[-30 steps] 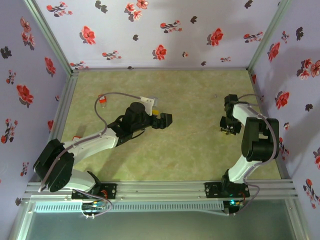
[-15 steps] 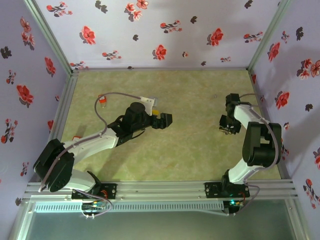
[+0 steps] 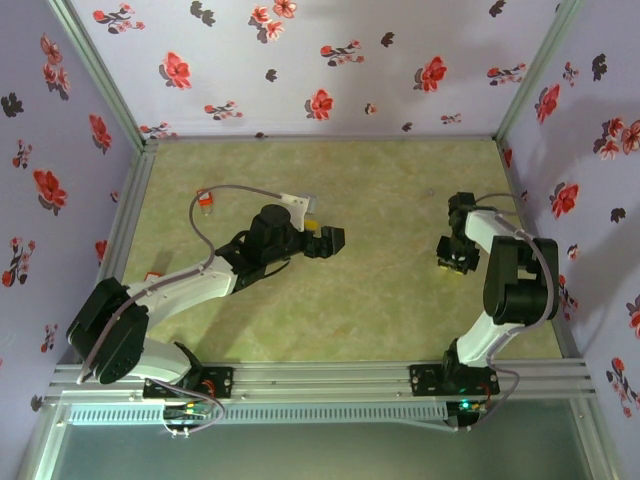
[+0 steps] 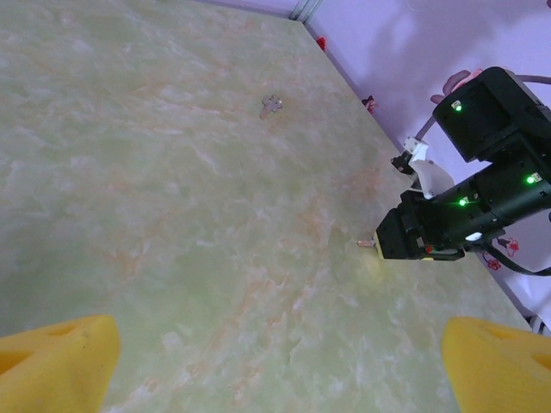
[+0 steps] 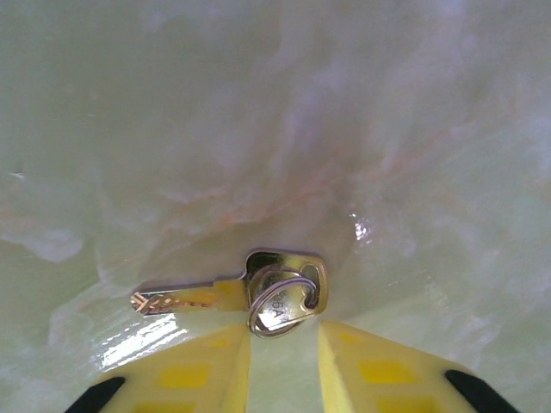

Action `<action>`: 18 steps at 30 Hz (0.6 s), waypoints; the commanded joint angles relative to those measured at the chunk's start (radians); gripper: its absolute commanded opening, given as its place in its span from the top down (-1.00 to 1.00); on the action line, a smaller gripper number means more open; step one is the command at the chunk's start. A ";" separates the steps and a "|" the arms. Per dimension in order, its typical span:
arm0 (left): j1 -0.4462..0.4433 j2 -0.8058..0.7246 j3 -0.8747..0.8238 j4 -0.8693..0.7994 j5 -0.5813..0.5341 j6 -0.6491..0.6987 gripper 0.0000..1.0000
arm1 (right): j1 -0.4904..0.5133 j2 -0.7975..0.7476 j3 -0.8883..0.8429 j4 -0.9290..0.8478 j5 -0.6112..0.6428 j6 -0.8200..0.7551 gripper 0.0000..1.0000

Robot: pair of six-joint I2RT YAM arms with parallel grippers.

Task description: Unlock with the key

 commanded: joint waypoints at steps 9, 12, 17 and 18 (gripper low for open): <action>-0.007 0.012 -0.008 0.033 0.002 0.000 -0.92 | -0.007 0.001 -0.025 -0.006 0.038 0.018 0.71; -0.007 0.012 -0.009 0.036 0.002 0.000 -0.92 | -0.007 -0.002 -0.023 -0.010 0.041 0.019 0.73; -0.007 0.015 -0.009 0.038 0.002 0.001 -0.92 | -0.007 -0.009 -0.016 -0.016 0.054 0.016 0.78; -0.007 0.015 -0.009 0.037 0.002 0.002 -0.92 | -0.007 -0.005 -0.013 -0.019 0.057 0.016 0.79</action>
